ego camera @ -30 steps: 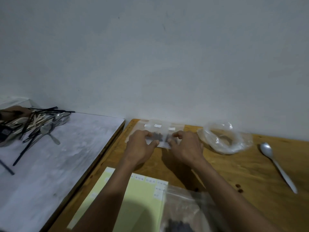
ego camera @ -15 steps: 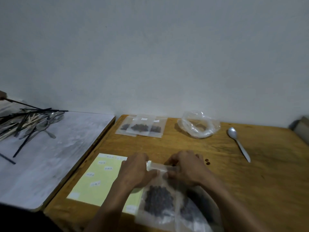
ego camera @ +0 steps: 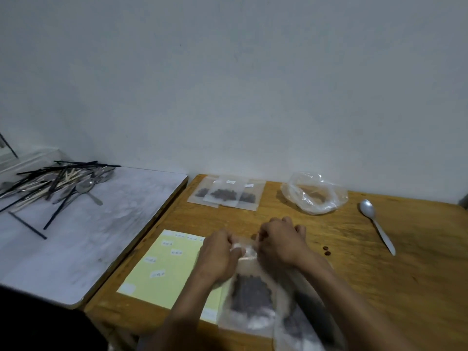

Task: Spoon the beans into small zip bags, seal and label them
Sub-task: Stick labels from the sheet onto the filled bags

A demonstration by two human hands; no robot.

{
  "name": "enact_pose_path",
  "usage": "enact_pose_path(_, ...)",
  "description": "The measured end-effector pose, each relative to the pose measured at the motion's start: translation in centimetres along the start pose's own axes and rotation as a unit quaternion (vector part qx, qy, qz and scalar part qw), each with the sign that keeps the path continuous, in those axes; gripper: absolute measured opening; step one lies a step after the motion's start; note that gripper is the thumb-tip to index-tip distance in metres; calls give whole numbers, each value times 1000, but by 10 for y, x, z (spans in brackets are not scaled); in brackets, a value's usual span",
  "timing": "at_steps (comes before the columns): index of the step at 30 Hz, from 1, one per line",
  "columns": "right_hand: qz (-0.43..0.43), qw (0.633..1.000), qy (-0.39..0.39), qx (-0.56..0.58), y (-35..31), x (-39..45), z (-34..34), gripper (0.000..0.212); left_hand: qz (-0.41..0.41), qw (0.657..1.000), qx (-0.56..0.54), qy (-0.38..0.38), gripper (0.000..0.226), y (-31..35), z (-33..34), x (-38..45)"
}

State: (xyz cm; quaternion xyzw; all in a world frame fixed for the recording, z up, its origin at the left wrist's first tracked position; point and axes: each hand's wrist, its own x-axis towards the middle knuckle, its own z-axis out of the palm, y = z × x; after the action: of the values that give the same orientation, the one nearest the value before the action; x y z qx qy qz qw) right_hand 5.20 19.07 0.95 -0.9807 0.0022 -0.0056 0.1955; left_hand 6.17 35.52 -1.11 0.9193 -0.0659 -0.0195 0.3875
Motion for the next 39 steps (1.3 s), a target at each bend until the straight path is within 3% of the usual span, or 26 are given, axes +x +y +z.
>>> enact_pose_path(3,-34,991,80,103,-2,10,-10,9,-13,989,-149,9,15,4,-17,6)
enact_pose_path(6,-32,946,141,289,-8,10,-24,31,-24,942,-333,23,10,10,-39,6)
enact_pose_path(10,10,864,98,494,-26,14,-29,6,-20,908,-414,52,20,12,-64,7)
enact_pose_path(14,5,833,85,546,-56,24,-27,2,-22,886,-462,40,25,3,-80,3)
enact_pose_path(16,-9,842,88,533,-72,29,-21,7,-47,868,-487,83,25,-6,-87,4)
enact_pose_path(20,-11,902,120,415,-91,29,9,8,-63,830,-509,220,15,-29,-118,6)
enact_pose_path(24,-48,966,-11,255,-109,16,56,16,-63,818,-487,301,14,-52,-153,5)
enact_pose_path(29,-62,989,-61,116,-142,10,89,21,-69,826,-461,316,15,-69,-164,4)
enact_pose_path(33,-67,992,-50,94,-154,11,93,13,-82,823,-467,313,17,-73,-163,3)
enact_pose_path(39,-73,991,-65,91,-156,13,102,19,-89,827,-462,307,18,-79,-164,1)
